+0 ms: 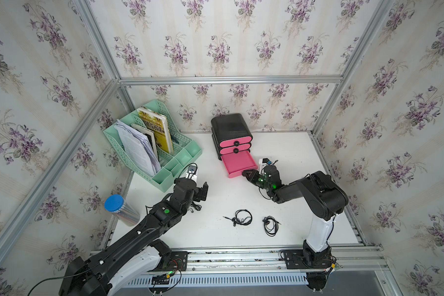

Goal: Place the wired earphones into the drawer by color
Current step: Open the drawer in the storage box.

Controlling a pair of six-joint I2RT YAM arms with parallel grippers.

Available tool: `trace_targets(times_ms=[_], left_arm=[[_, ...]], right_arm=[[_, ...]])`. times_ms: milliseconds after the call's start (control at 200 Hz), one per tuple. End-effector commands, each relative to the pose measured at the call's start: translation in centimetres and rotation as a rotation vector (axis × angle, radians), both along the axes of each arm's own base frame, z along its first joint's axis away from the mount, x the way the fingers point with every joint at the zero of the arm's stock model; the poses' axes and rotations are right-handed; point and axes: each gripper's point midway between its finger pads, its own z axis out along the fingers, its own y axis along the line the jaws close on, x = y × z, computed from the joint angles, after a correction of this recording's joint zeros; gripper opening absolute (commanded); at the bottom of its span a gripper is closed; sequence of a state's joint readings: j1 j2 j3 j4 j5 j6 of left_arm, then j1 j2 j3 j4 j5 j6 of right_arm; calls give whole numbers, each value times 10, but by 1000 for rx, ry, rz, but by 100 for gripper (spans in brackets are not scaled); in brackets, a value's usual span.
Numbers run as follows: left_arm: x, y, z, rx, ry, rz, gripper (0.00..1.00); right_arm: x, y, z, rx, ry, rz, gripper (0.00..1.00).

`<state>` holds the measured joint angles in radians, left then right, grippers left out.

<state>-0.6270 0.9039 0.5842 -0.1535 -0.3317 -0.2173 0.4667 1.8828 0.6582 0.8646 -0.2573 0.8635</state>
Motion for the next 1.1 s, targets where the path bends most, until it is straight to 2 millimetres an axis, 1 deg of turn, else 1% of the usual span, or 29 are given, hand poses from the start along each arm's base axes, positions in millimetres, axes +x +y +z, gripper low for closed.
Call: trace_targets(times_ms=[0,175,310,425,560,649,764,849,904,979,1094], left_arm=[[2,-2,6,-17,-21,-1,99],[2,-1,6,-19,-22,-1,99],[2,-1,7,-22,-24,-1,99],[1,0,8,-21,-25,4,99],[-4,7,8,-46,-11,40,99],[-11,11,1,-73,41,73,99],[-24,27,-13,-83,139,168,99],[-35,36,-22,-82,211,224,99],[-42,42,-27,-89,254,267,99],[-50,46,-32,-122,302,314,99],[-61,48,-42,-203,357,383,99]], right_arm=[[-5,1,6,-3,-22,9,33],[-16,3,4,-14,-11,19,33],[-19,2,4,-20,-11,16,33],[-20,1,8,-35,-15,17,38],[-21,-4,19,-91,-42,24,43],[-23,-8,28,-161,-59,45,46],[-29,-17,39,-268,-75,72,49],[-34,-25,50,-352,-98,96,51],[-38,-32,56,-404,-114,102,55],[-42,-43,64,-466,-139,93,60],[-46,-57,76,-535,-187,72,63]])
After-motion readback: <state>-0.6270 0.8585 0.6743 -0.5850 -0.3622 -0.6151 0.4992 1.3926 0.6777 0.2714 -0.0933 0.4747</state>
